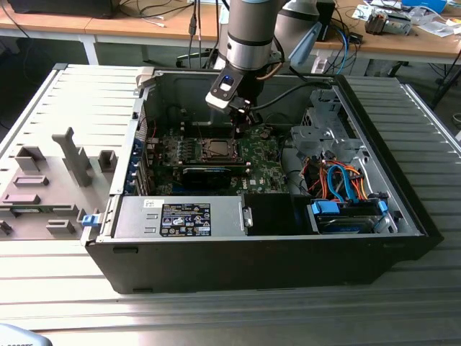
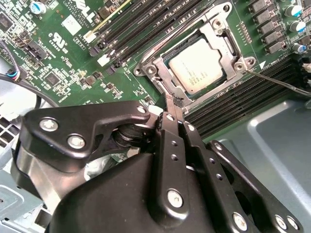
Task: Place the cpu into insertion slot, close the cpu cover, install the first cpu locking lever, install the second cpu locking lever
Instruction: 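Install the first cpu locking lever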
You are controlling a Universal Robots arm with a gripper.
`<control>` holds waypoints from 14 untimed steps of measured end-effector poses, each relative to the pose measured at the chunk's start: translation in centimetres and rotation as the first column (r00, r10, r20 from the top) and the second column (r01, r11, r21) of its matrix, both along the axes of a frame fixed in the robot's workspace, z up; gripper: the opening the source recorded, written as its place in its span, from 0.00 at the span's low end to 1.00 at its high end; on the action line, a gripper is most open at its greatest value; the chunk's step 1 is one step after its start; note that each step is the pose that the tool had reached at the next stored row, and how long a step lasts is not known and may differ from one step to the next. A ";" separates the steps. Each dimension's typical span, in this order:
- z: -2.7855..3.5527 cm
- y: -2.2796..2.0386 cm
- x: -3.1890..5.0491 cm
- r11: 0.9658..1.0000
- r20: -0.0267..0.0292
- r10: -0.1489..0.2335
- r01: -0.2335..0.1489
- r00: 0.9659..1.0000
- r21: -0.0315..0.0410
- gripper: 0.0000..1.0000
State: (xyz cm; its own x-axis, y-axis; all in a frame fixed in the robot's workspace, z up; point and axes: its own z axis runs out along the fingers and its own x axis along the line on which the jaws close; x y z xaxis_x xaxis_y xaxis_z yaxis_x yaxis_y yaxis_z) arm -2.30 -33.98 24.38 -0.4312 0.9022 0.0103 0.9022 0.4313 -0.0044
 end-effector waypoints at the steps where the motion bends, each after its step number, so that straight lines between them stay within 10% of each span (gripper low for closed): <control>1: 0.00 0.00 0.00 1.000 0.000 0.003 -0.003 1.000 0.000 0.11; 14: 0.00 0.00 0.00 0.999 0.000 0.047 -0.047 0.999 0.000 0.11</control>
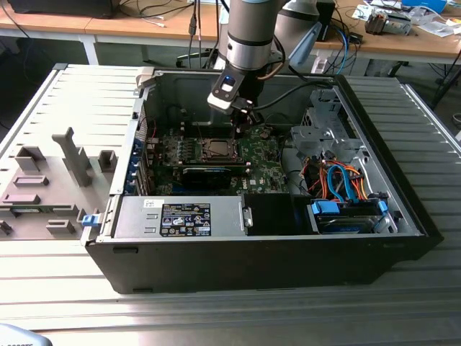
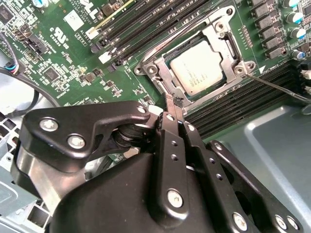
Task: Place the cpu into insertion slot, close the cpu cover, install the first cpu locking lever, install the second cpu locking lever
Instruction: 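Install the first cpu locking lever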
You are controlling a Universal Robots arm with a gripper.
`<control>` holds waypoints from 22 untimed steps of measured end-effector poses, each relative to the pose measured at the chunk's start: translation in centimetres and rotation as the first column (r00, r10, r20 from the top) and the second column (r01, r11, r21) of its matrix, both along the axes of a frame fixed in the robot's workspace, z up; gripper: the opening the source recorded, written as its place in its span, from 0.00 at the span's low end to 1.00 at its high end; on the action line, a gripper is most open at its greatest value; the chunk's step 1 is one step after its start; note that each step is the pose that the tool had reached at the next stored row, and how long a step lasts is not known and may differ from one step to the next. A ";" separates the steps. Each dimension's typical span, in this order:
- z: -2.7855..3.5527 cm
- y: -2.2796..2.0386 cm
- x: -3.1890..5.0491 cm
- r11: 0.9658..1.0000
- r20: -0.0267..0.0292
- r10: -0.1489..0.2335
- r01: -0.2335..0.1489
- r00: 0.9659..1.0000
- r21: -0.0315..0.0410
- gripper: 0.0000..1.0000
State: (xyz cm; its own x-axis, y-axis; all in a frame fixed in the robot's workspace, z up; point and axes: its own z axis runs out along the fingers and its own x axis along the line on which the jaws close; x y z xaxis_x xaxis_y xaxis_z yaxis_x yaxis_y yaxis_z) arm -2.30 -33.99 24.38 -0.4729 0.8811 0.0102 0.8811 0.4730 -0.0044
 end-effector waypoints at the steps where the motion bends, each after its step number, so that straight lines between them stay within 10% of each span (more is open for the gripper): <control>1: 0.00 0.00 0.00 1.000 0.000 0.003 -0.003 1.000 0.000 0.11; 22: 0.00 0.00 0.00 0.997 0.000 0.082 -0.082 0.997 0.000 0.11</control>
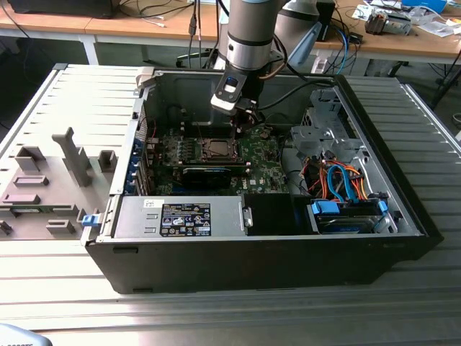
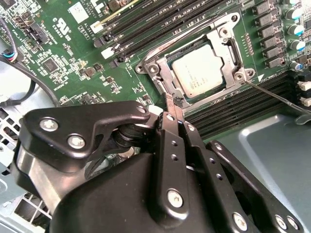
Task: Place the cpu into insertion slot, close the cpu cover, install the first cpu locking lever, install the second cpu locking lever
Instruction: 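Install the first cpu locking lever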
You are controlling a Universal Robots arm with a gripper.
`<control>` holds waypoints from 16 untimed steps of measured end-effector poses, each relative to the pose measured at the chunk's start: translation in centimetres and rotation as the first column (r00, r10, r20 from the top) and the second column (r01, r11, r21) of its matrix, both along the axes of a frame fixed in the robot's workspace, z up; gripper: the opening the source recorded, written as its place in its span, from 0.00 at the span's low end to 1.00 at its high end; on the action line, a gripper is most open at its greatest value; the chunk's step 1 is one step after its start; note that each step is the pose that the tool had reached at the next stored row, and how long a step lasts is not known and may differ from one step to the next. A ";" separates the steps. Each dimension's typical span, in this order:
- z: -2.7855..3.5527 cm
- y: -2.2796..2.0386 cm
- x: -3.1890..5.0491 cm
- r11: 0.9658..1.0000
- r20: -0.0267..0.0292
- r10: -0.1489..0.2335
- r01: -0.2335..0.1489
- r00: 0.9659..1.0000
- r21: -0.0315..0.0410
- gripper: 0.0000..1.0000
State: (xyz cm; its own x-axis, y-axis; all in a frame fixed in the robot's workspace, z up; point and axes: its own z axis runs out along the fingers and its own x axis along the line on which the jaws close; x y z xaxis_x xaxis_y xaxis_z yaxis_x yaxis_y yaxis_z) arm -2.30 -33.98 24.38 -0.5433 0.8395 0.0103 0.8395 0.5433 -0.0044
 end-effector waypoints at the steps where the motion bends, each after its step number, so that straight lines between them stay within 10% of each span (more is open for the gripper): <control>1: 0.00 0.00 0.00 1.000 0.000 0.005 -0.005 1.000 0.000 0.11; 16: 0.00 0.00 0.00 0.999 0.000 0.053 -0.053 0.999 0.000 0.11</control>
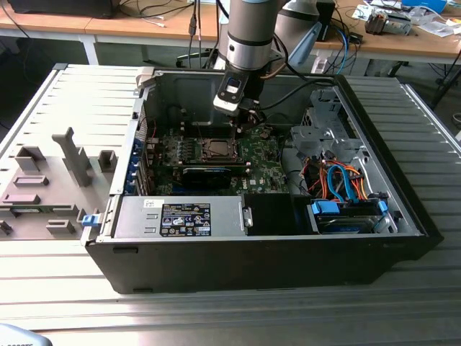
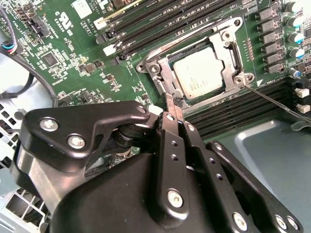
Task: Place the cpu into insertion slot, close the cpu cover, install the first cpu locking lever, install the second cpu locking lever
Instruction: 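Install the first cpu locking lever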
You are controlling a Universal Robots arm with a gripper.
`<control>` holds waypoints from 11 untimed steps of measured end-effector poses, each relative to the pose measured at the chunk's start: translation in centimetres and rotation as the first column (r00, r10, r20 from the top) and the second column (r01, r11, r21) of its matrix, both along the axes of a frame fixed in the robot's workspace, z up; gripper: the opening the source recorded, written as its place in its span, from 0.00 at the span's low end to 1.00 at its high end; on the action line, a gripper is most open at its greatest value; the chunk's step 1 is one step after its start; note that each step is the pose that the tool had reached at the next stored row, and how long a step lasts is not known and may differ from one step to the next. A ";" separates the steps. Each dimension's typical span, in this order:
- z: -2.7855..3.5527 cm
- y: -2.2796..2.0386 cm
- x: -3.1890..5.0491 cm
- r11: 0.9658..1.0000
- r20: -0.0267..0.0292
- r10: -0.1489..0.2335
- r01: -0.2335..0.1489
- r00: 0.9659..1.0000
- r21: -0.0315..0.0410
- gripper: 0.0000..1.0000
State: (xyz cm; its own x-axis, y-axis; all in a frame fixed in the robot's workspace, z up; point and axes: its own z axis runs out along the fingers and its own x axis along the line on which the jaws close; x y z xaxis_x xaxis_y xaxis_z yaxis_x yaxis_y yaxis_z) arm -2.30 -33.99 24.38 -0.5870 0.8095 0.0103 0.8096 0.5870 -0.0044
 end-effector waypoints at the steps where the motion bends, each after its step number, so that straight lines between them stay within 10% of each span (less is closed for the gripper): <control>1: 0.00 0.00 0.00 1.000 0.000 0.002 -0.002 1.000 0.000 0.11; 11: 0.00 0.00 0.00 0.999 0.000 0.036 -0.036 0.999 0.000 0.11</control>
State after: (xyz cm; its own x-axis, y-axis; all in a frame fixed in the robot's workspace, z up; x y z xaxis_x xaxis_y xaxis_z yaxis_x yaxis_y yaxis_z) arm -2.30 -33.98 24.38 -0.6158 0.7878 0.0103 0.7878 0.6159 -0.0044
